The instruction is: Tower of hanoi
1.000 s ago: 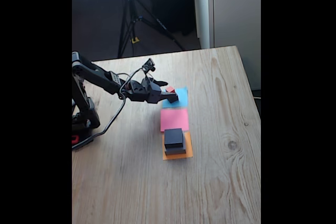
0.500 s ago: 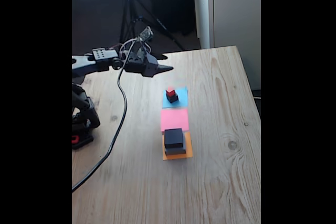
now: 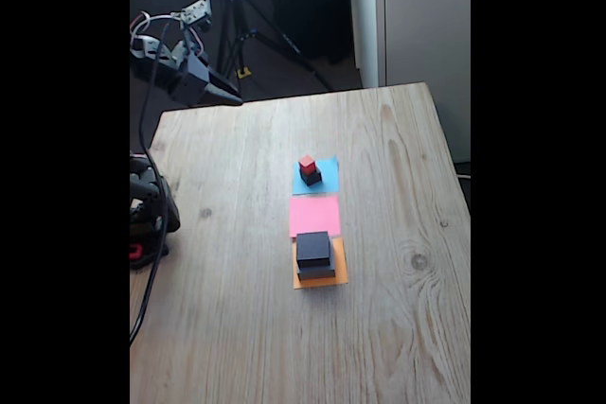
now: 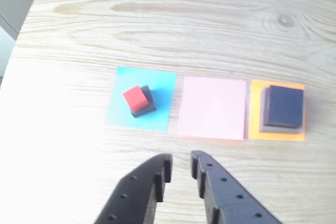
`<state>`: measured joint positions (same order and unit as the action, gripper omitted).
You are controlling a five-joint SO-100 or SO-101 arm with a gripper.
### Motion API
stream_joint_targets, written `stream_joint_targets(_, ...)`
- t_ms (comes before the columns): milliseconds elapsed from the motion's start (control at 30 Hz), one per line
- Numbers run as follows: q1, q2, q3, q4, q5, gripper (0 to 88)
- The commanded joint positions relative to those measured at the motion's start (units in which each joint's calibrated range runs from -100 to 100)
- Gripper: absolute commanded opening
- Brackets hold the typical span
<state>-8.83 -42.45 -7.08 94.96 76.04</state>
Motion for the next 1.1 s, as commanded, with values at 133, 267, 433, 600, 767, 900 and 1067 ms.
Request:
stream_joint_targets(133, 11.71, -5.31, -4.28, 5.04, 14.09, 0.1)
stream_joint_targets(267, 17.81, -8.8, -0.55, 5.04, 18.77, 1.2)
stream_joint_targets(433, 24.33, -13.72, 10.54, 5.04, 23.96, 11.9)
stream_joint_targets(600, 24.83, -14.4, 16.17, 3.83, 23.96, 30.9)
stream_joint_targets(767, 21.32, -12.5, 21.9, -3.62, 23.96, 34.1)
stream_joint_targets(900, 20.82, -10.01, 26.54, -10.9, 23.96, 43.9)
stream_joint_targets(1067, 23.08, -8.8, 39.54, -29.52, 23.96, 47.8)
